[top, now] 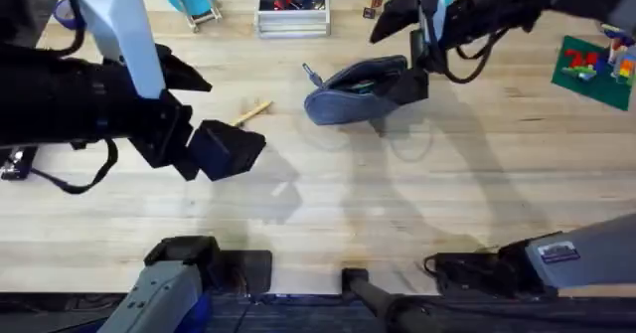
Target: Unzip the bag, pick up the pens from the table one at a time and place them inside, then zip the bag closed.
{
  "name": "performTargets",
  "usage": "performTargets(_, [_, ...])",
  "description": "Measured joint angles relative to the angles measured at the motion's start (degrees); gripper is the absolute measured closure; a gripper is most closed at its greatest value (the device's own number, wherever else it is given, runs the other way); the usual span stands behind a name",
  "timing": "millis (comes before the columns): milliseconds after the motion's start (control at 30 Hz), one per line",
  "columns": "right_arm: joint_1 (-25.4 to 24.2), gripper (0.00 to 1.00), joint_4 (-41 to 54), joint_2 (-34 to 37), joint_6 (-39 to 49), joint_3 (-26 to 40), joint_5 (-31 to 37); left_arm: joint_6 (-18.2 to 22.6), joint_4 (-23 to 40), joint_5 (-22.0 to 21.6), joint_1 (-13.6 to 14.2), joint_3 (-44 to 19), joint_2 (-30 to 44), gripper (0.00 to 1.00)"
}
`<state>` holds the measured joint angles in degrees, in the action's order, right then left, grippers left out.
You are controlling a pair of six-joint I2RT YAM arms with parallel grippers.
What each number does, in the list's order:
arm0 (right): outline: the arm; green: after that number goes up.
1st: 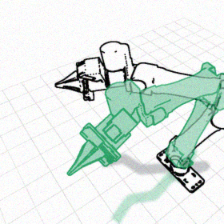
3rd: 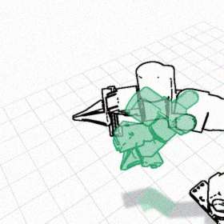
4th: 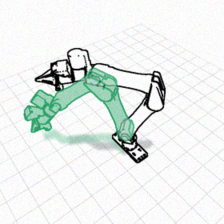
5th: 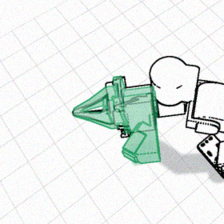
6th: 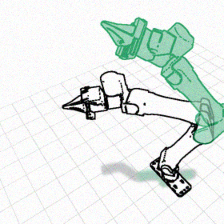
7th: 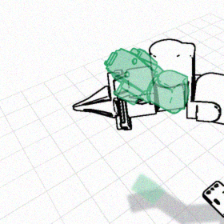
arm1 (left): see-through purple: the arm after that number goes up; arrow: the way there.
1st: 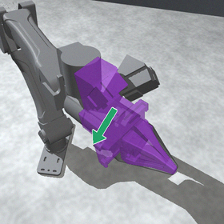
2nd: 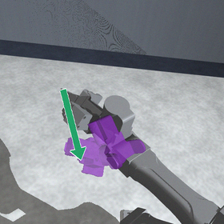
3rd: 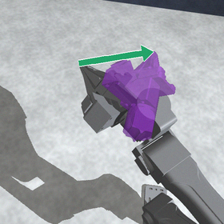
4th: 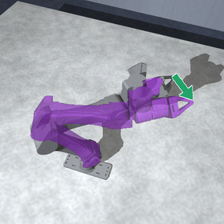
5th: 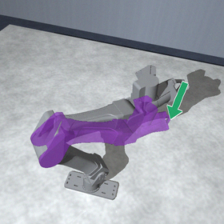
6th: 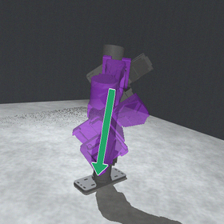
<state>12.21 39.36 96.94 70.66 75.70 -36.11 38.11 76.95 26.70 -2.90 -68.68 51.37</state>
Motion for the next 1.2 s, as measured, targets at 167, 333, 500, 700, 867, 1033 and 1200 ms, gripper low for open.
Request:
performTargets(167, [0.0,0.006,4.2,-6.5,-4.4,0.0,6.7,0.0,0.0,0.0,0.0,0.0,0.0,0.008])
performTargets(333, [-0.2,0.004,8.7,-12.0,-12.9,0.0,11.0,0.0,0.0,0.0,0.0,0.0,0.0,0.007])
performTargets(500, [-0.9,0.004,11.4,-16.2,-23.4,0.0,12.9,0.0,0.0,0.0,0.0,0.0,0.0,0.007])
performTargets(700, [-1.1,0.004,12.1,-21.3,-31.9,-0.6,13.9,0.0,0.0,0.0,0.0,0.0,0.0,0.007])
performTargets(867, [-1.5,0.004,13.5,-27.8,-34.3,-4.0,14.1,0.0,0.0,0.0,0.0,0.0,0.0,0.005])
performTargets(1033, [-3.3,0.004,18.2,-33.5,-34.9,-7.2,14.1,0.0,0.0,0.0,0.0,0.0,0.0,0.007])
performTargets(1200, [-4.8,0.004,25.0,-38.2,-35.4,-9.2,14.3,0.0,0.0,0.0,0.0,0.0,0.0,0.007])
